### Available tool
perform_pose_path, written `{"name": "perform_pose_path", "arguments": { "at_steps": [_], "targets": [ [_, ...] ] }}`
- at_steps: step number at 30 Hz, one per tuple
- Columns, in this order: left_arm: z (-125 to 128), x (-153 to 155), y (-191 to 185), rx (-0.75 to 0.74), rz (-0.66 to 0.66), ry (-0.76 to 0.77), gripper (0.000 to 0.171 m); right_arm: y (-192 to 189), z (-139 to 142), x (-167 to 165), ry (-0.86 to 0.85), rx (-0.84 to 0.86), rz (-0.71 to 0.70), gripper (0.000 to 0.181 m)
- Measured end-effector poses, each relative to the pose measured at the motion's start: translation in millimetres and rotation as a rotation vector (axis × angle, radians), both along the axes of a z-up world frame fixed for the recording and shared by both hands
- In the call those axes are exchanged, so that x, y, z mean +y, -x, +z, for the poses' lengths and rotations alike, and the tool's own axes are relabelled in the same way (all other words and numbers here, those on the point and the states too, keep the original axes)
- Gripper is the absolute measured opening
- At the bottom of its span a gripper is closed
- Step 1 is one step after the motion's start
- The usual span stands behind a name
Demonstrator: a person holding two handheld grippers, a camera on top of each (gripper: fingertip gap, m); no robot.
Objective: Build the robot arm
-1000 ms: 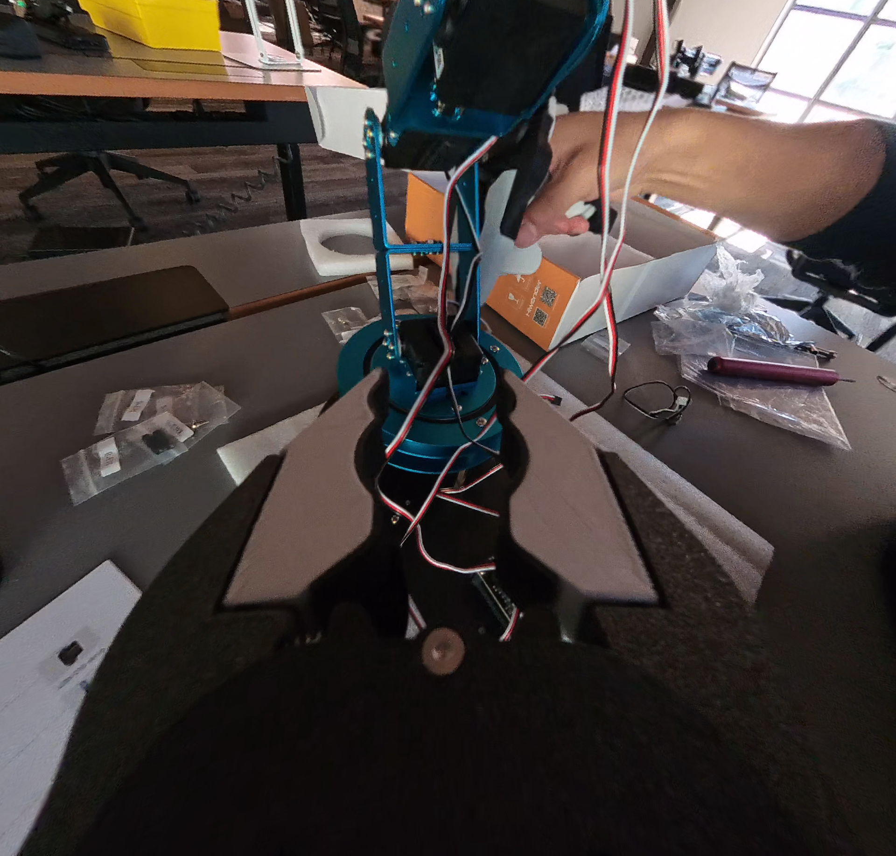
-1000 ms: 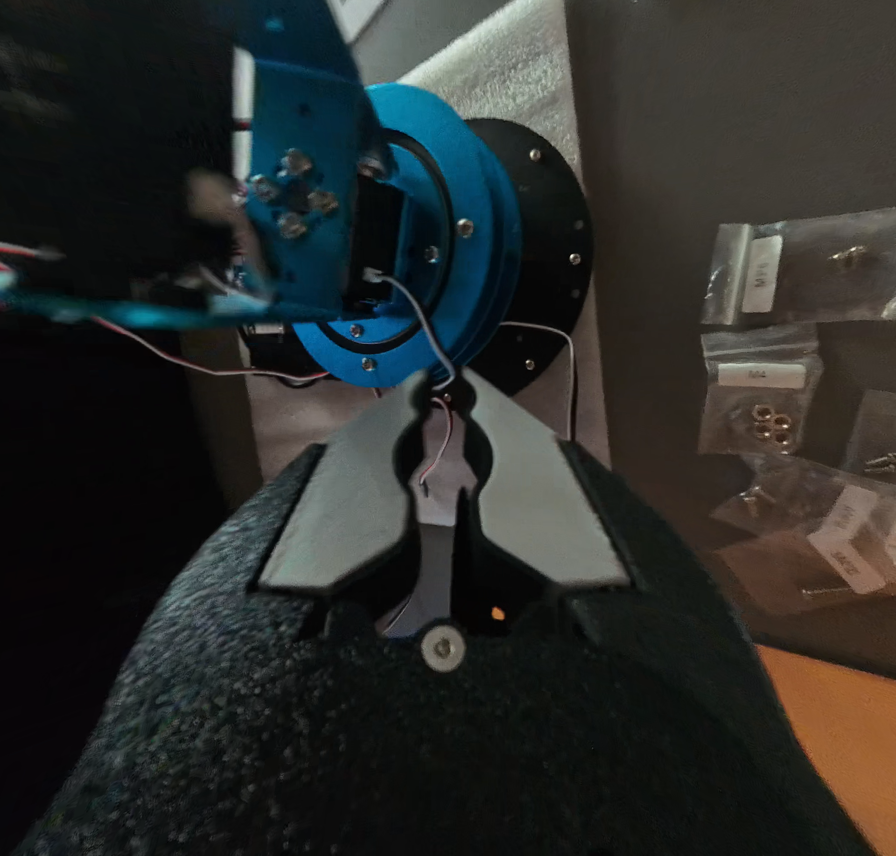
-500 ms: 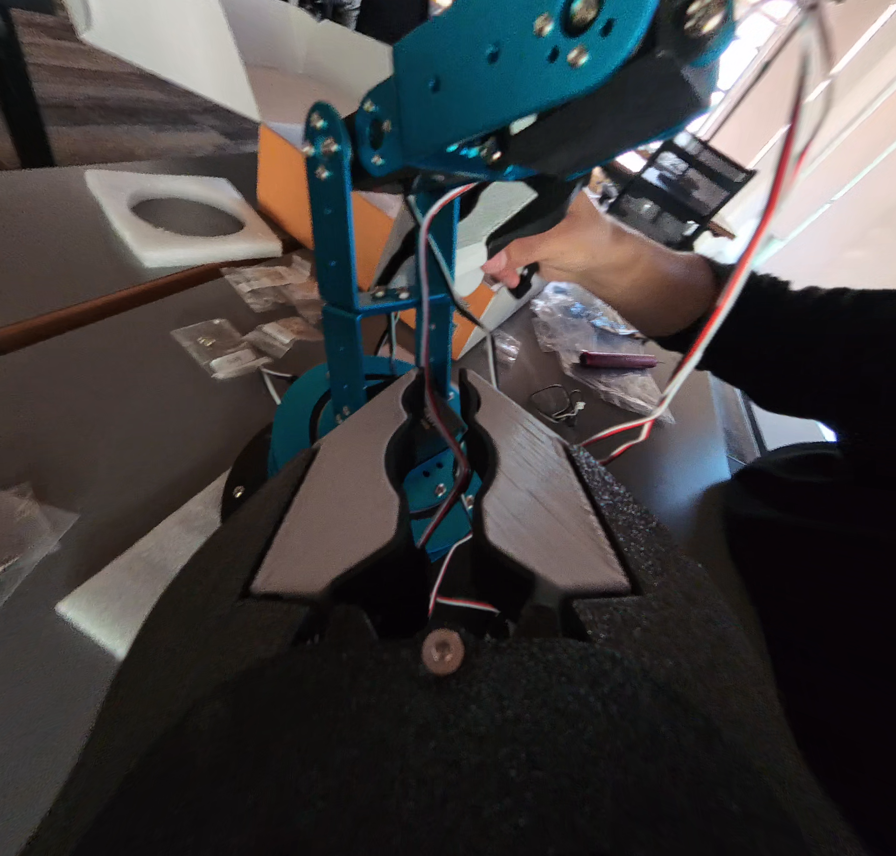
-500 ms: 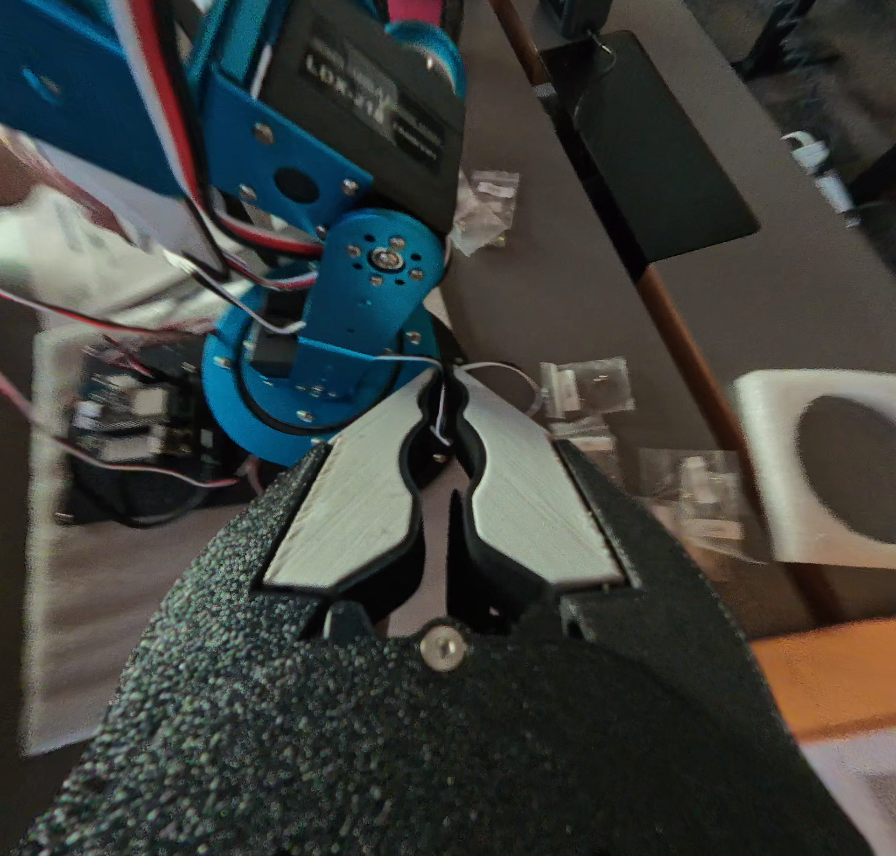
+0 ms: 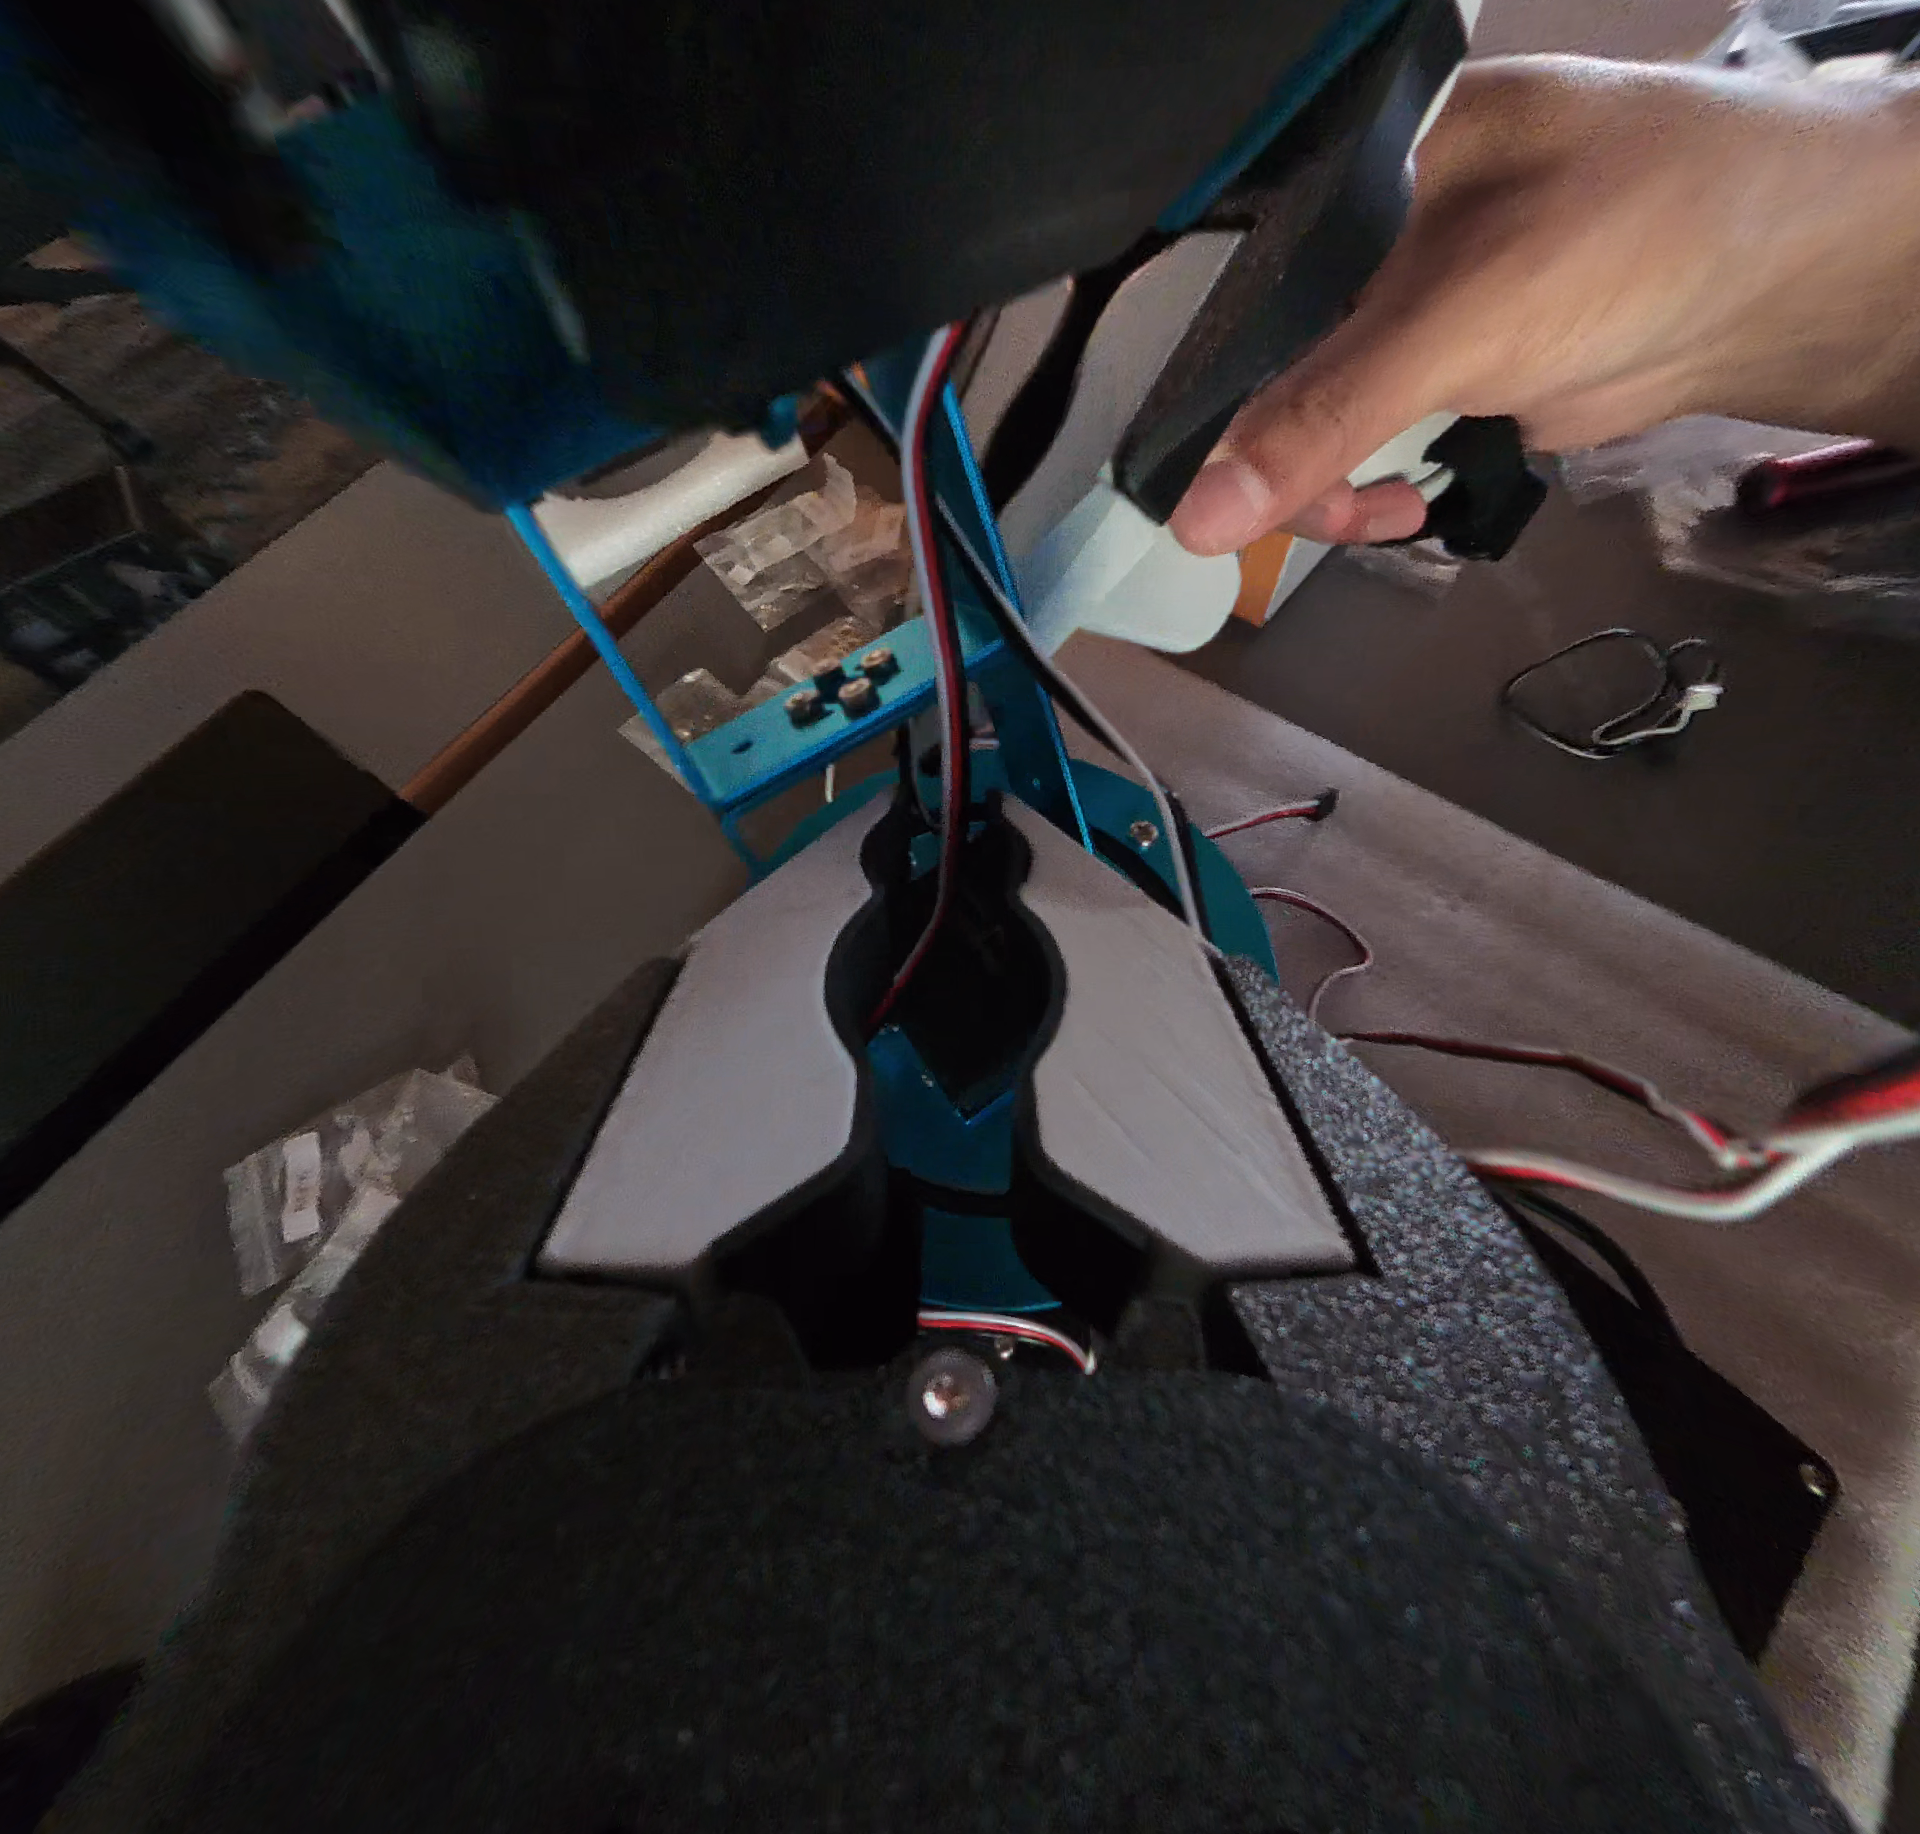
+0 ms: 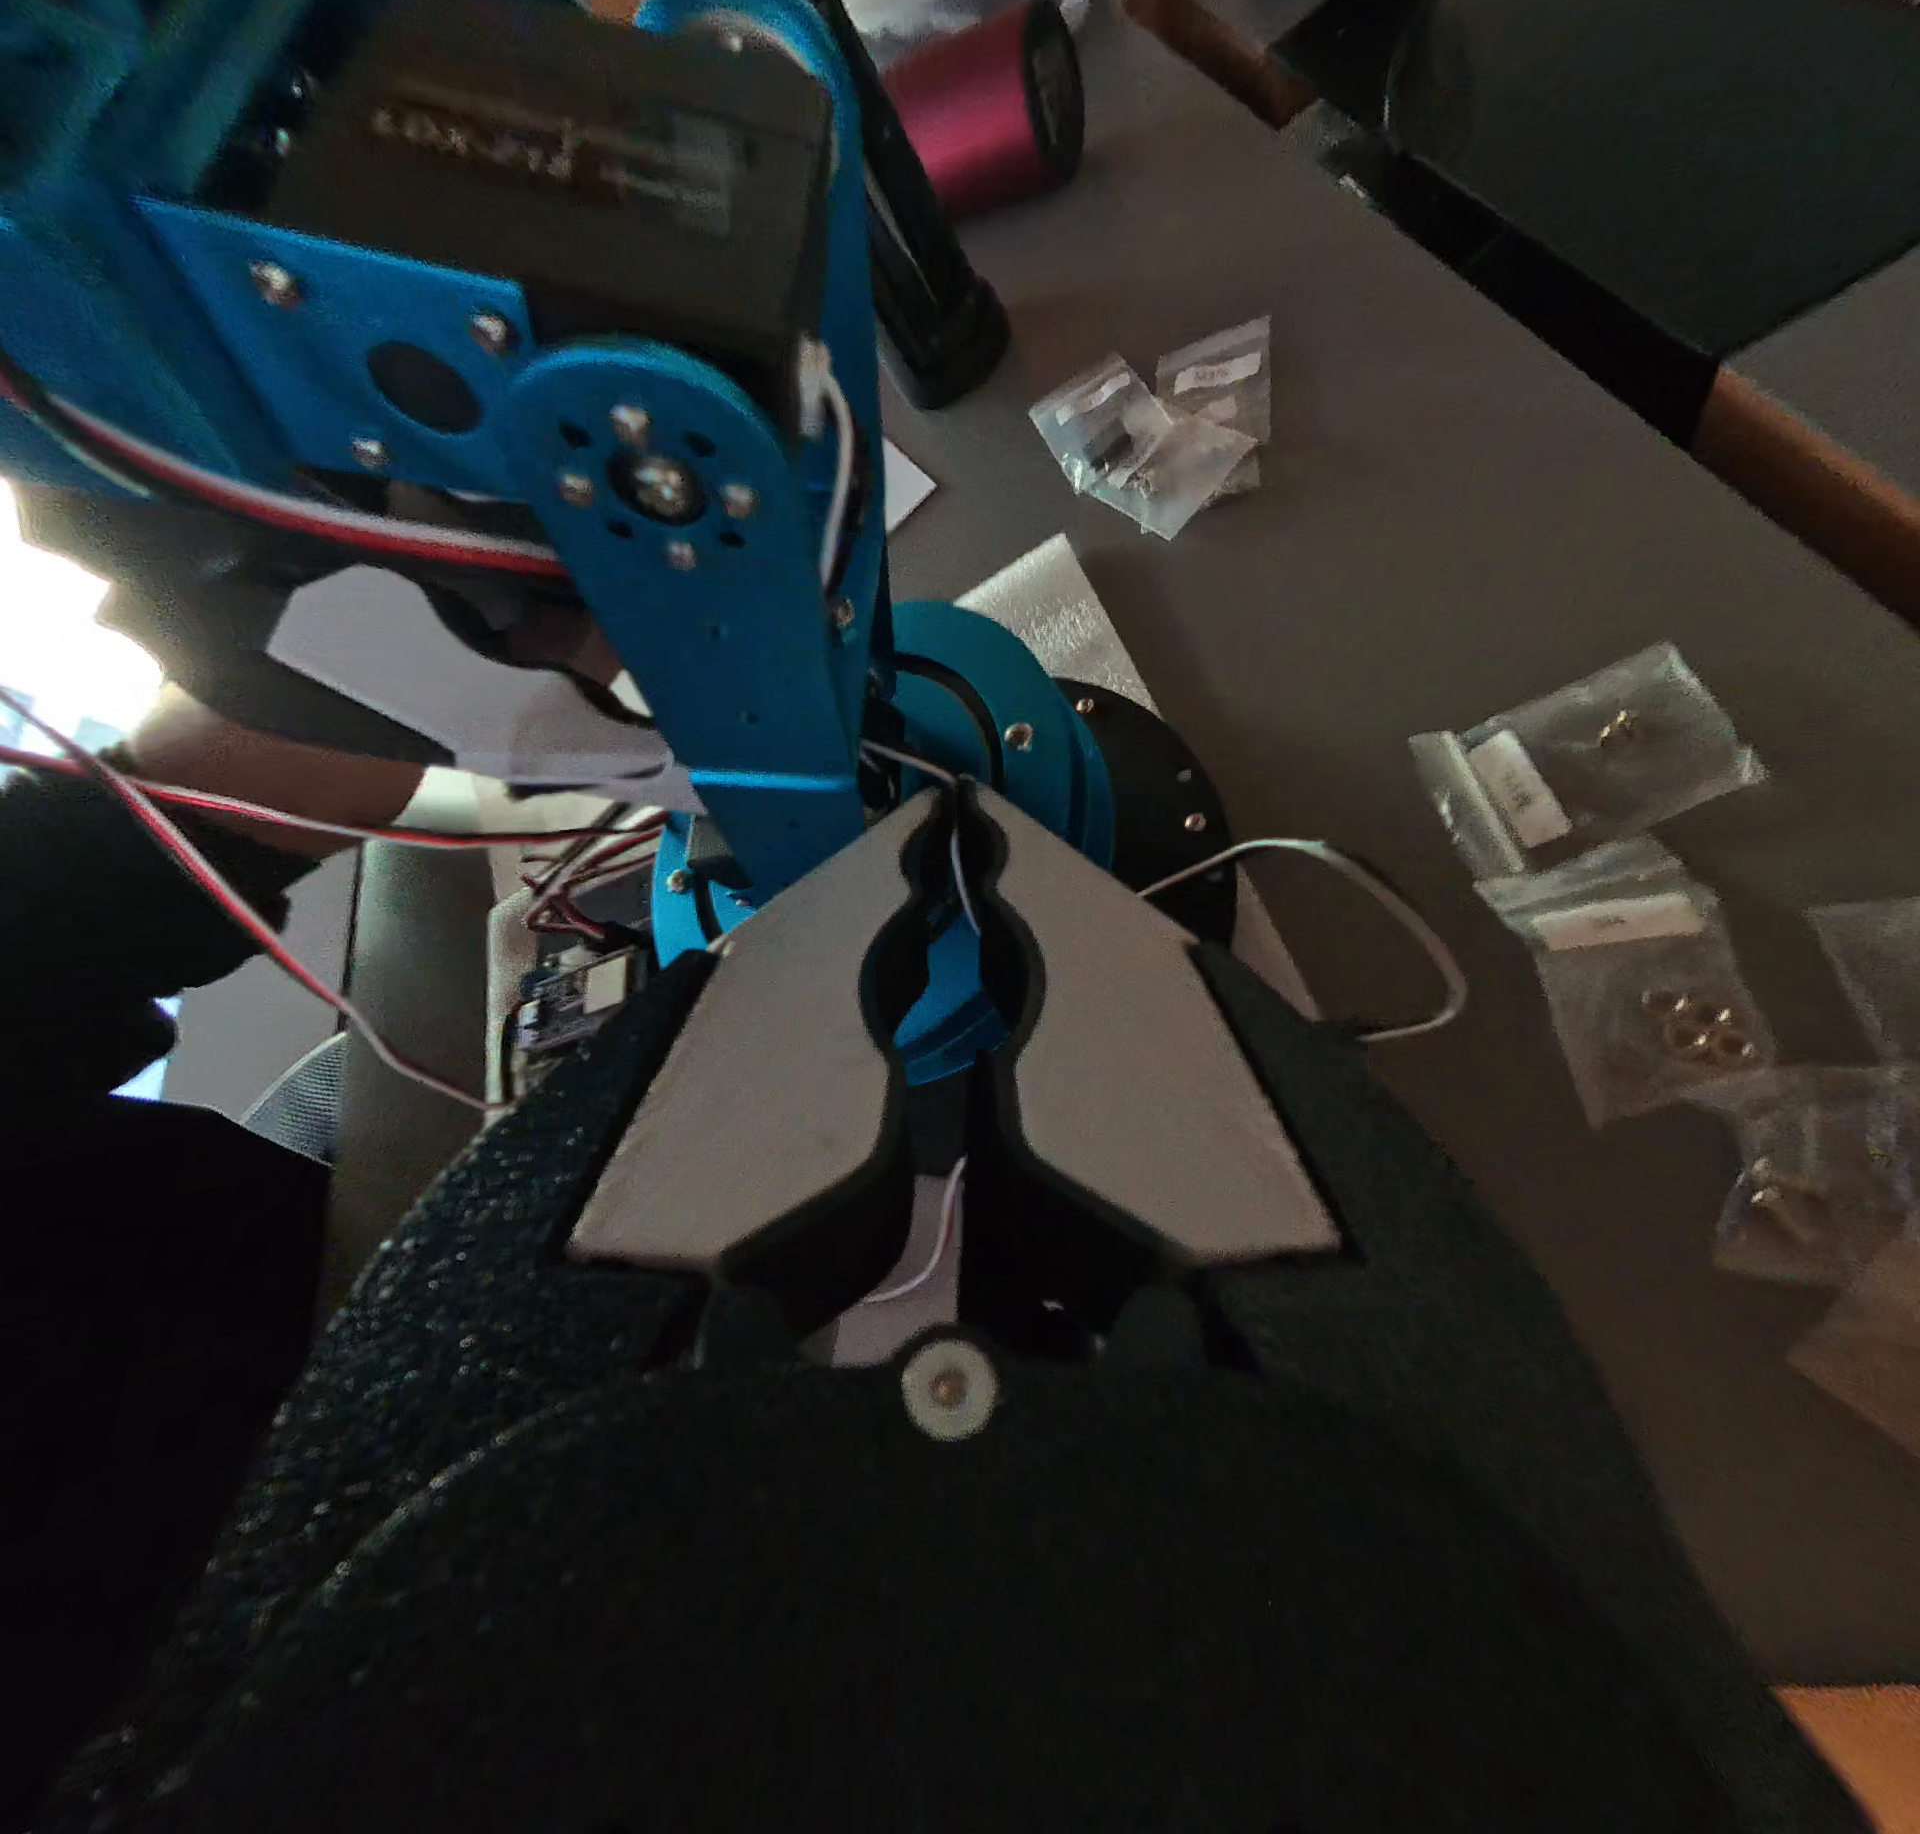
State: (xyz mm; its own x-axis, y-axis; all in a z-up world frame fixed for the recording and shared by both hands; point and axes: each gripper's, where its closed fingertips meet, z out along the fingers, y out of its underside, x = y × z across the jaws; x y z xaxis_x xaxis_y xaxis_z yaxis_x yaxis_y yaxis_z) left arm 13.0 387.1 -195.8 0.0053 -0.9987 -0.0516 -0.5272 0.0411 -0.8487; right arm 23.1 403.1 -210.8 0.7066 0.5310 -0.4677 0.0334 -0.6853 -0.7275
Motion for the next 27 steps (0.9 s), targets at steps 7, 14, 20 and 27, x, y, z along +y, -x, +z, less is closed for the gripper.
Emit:
{"name": "perform_pose_path", "arguments": {
  "at_steps": [7, 14, 20, 27],
  "targets": [
    [7.4, 9.0, 2.7, -0.040, 0.164, -0.150, 0.016, 5.1, -0.5, 7.1, -0.109, -0.100, 0.256, 0.000],
    [0.9, 2.8, -4.1, -0.083, 0.175, 0.039, 0.017, 10.0, 3.9, 13.5, -0.357, -0.225, 0.496, 0.000],
    [0.8, 9.1, -10.6, -0.072, 0.229, 0.007, 0.003, 11.1, 7.4, 15.3, -0.395, -0.168, 0.519, 0.000],
    [1.1, 3.6, -0.1, -0.141, 0.211, -0.040, 0.002, -4.9, 12.3, 19.2, -0.211, -0.152, 0.325, 0.020]
  ]
}}
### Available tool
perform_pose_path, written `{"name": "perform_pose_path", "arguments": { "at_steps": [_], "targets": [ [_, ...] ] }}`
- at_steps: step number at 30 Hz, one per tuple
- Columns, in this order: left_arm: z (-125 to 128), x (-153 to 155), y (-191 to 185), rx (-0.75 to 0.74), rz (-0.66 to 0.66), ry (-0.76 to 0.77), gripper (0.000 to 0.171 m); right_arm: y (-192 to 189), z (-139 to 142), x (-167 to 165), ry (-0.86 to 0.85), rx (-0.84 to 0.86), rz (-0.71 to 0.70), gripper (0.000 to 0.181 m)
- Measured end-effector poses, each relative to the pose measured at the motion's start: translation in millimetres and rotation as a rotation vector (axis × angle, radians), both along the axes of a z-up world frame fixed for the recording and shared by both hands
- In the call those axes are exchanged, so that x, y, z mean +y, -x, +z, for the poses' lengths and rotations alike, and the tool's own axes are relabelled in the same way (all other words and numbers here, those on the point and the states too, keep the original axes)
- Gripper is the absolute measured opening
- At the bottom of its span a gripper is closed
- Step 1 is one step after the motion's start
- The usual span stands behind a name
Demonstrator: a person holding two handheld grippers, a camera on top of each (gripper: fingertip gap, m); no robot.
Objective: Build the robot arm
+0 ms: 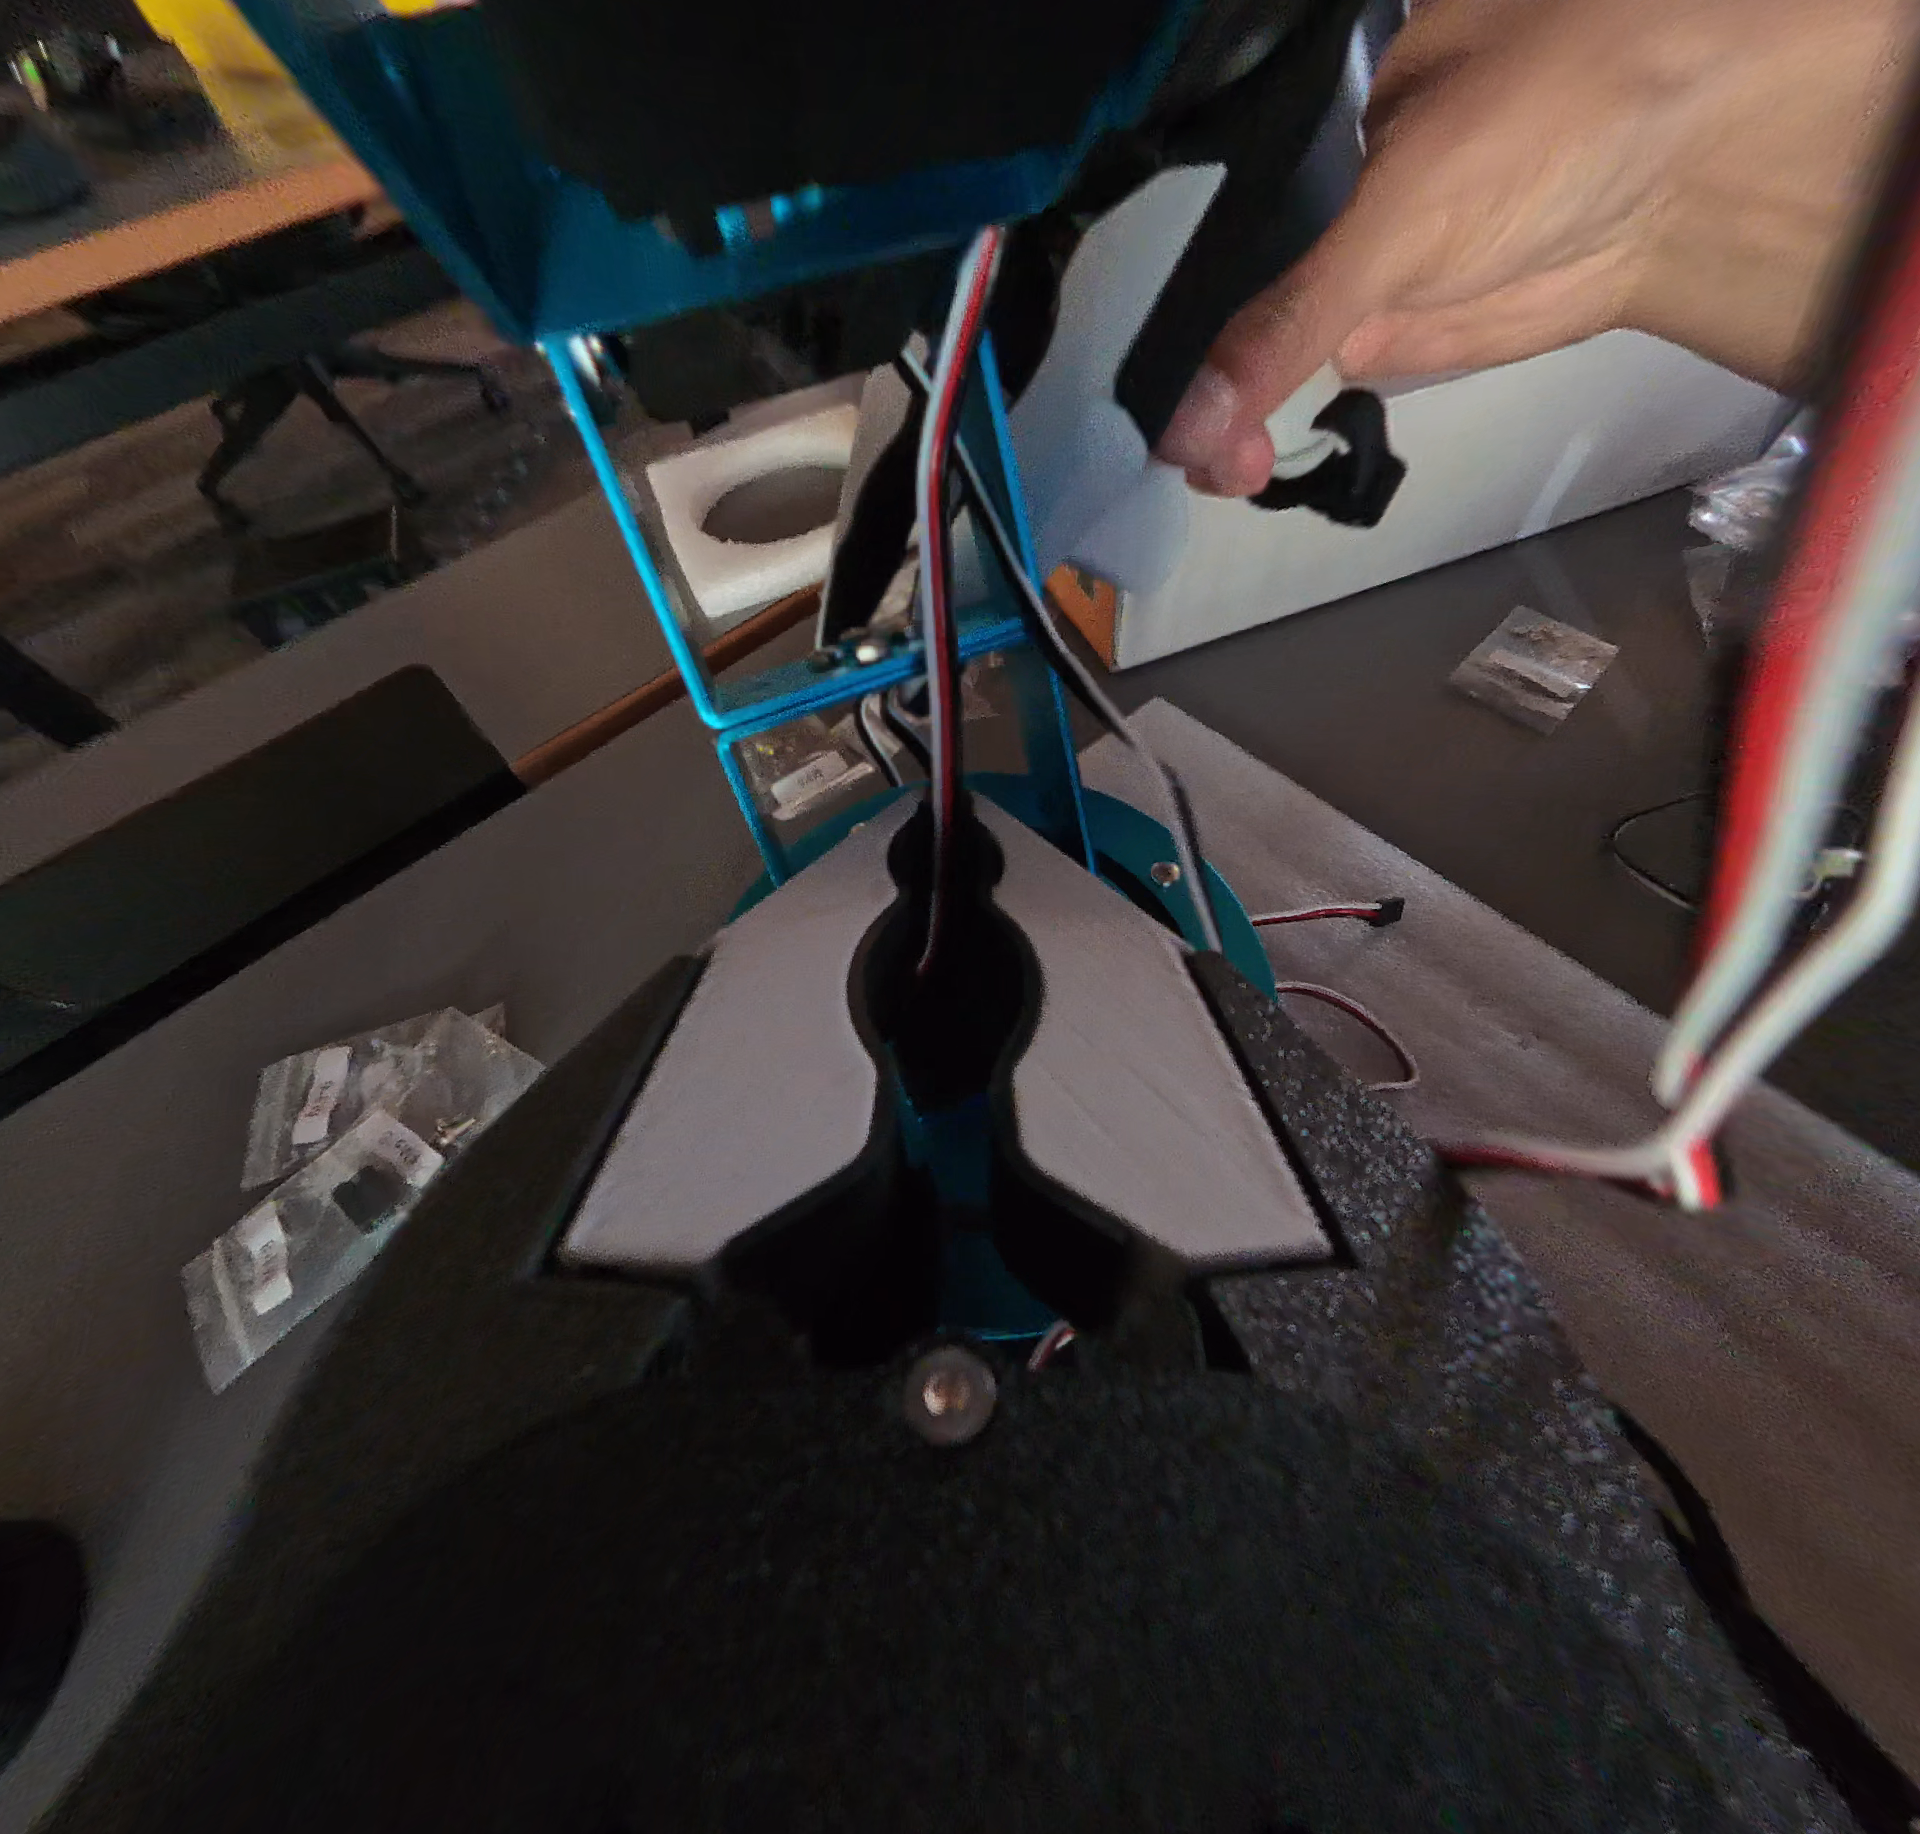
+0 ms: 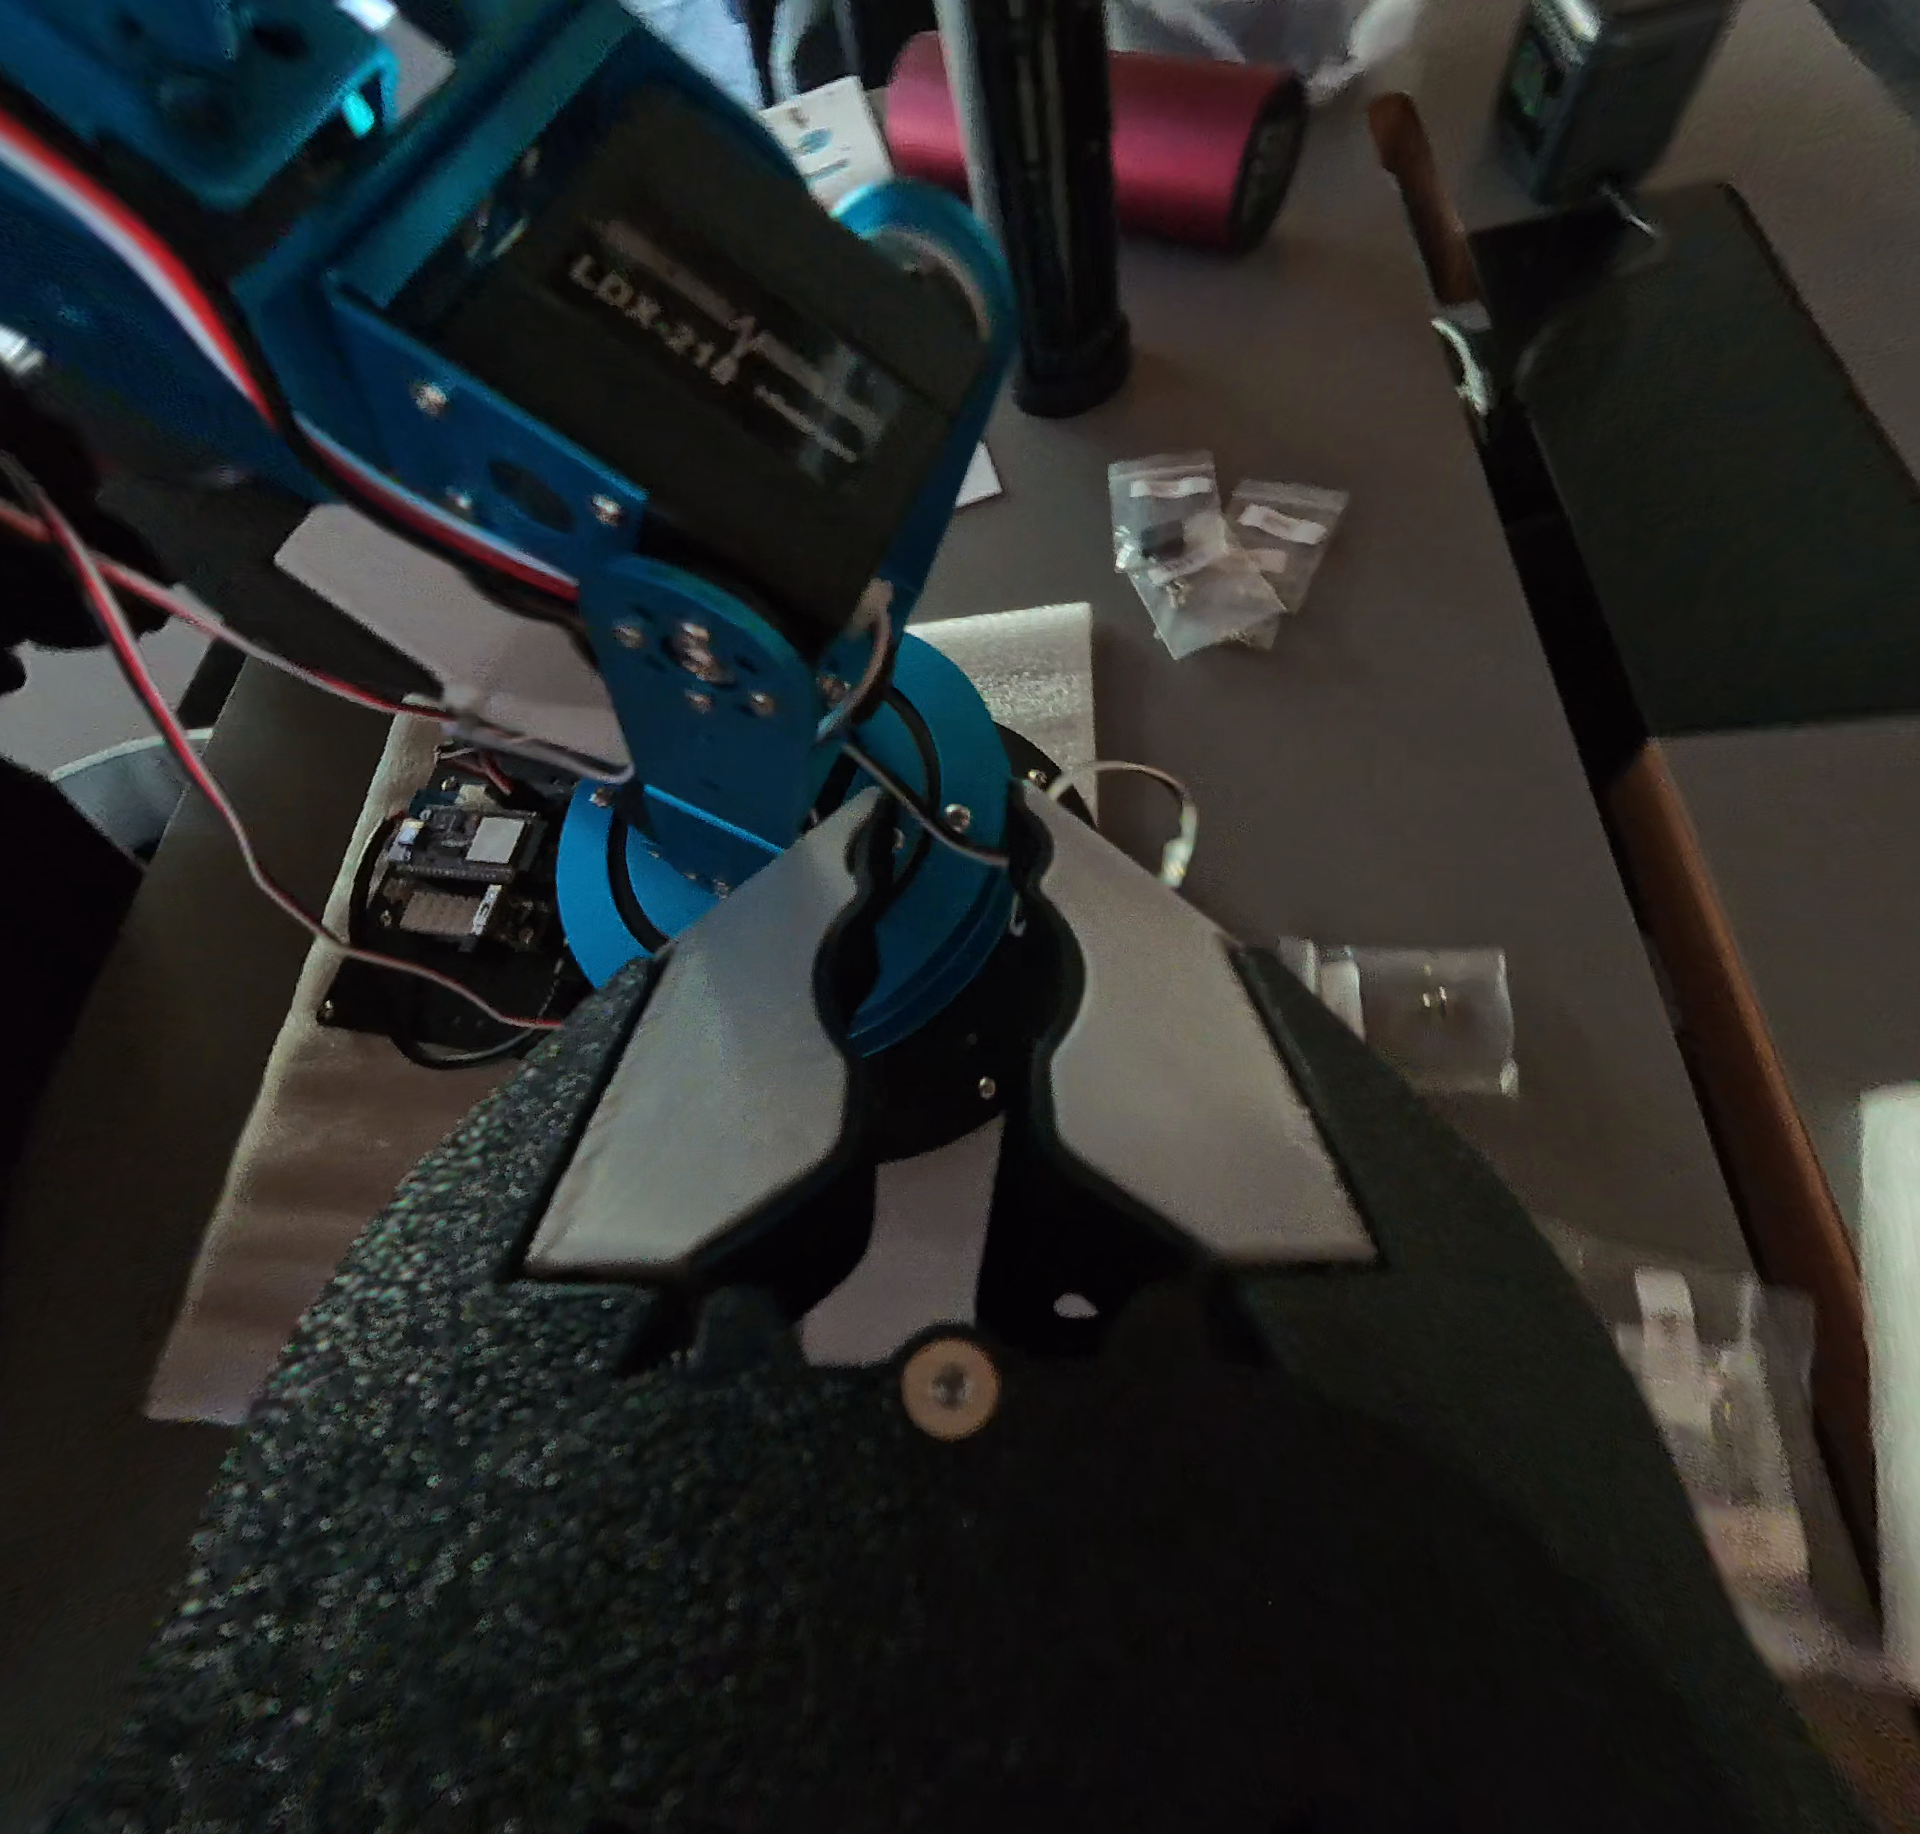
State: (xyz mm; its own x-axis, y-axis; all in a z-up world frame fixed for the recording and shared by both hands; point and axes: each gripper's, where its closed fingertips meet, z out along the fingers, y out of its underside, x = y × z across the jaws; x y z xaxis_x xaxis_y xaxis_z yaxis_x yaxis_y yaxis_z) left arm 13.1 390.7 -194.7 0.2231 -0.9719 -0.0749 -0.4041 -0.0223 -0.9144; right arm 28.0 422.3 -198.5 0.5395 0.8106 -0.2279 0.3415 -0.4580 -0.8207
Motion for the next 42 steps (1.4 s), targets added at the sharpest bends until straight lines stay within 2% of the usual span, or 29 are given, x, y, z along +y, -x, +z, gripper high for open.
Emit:
{"name": "perform_pose_path", "arguments": {
  "at_steps": [2, 5, 8, 11, 13, 16, 18, 19, 20, 24, 28, 31, 34, 36, 38, 42],
  "targets": [
    [0.0, -2.0, 3.7, -0.038, -0.016, -0.048, 0.002, -10.9, 4.8, -2.1, 0.045, -0.011, -0.093, 0.031],
    [1.2, -4.6, 4.4, -0.085, -0.039, -0.123, 0.002, -27.6, 23.0, -13.6, 0.041, -0.044, -0.195, 0.032],
    [1.5, -5.5, 4.2, -0.107, -0.059, -0.227, 0.002, -35.7, 42.6, -39.1, 0.003, -0.047, -0.237, 0.030],
    [2.2, -6.0, 4.4, -0.109, -0.066, -0.268, 0.002, -5.8, 50.5, -72.5, 0.025, 0.158, -0.205, 0.048],
    [2.7, -6.1, 4.5, -0.112, -0.070, -0.288, 0.002, 19.9, 43.4, -90.2, 0.011, 0.274, -0.167, 0.058],
    [4.1, -6.4, 5.2, -0.129, -0.075, -0.310, 0.002, 41.9, 30.4, -85.5, -0.048, 0.410, -0.219, 0.077],
    [5.1, -6.7, 6.1, -0.137, -0.078, -0.331, 0.002, 63.3, 24.7, -87.6, 0.043, 0.528, -0.179, 0.080],
    [5.7, -6.2, 7.0, -0.140, -0.074, -0.344, 0.007, 69.9, 29.0, -85.7, 0.036, 0.585, -0.177, 0.085],
    [6.1, -2.9, 8.8, -0.137, -0.053, -0.364, 0.002, 72.7, 33.4, -81.9, 0.001, 0.629, -0.201, 0.090],
    [8.3, -2.0, 12.5, -0.152, -0.056, -0.421, 0.001, 71.8, 30.4, -70.5, -0.086, 0.571, -0.291, 0.083],
    [10.3, -6.8, 13.6, -0.168, -0.064, -0.474, 0.002, 72.0, 50.1, -70.6, -0.156, 0.632, -0.349, 0.107],
    [12.4, -9.4, 15.2, -0.172, -0.062, -0.511, 0.001, 82.6, 51.5, -72.4, -0.130, 0.651, -0.353, 0.124],
    [15.2, -7.8, 18.8, -0.184, -0.049, -0.524, 0.001, 80.8, 54.6, -71.2, -0.092, 0.703, -0.369, 0.121],
    [26.9, -7.7, 24.6, -0.235, -0.041, -0.532, 0.000, 79.0, 55.5, -72.4, -0.063, 0.715, -0.390, 0.125],
    [32.5, -14.0, 27.8, -0.254, -0.087, -0.515, 0.000, 78.4, 64.1, -72.9, -0.120, 0.744, -0.389, 0.131],
    [26.5, -6.0, 30.6, -0.207, -0.074, -0.481, 0.000, 79.6, 64.0, -69.7, -0.076, 0.812, -0.360, 0.127]
  ]
}}
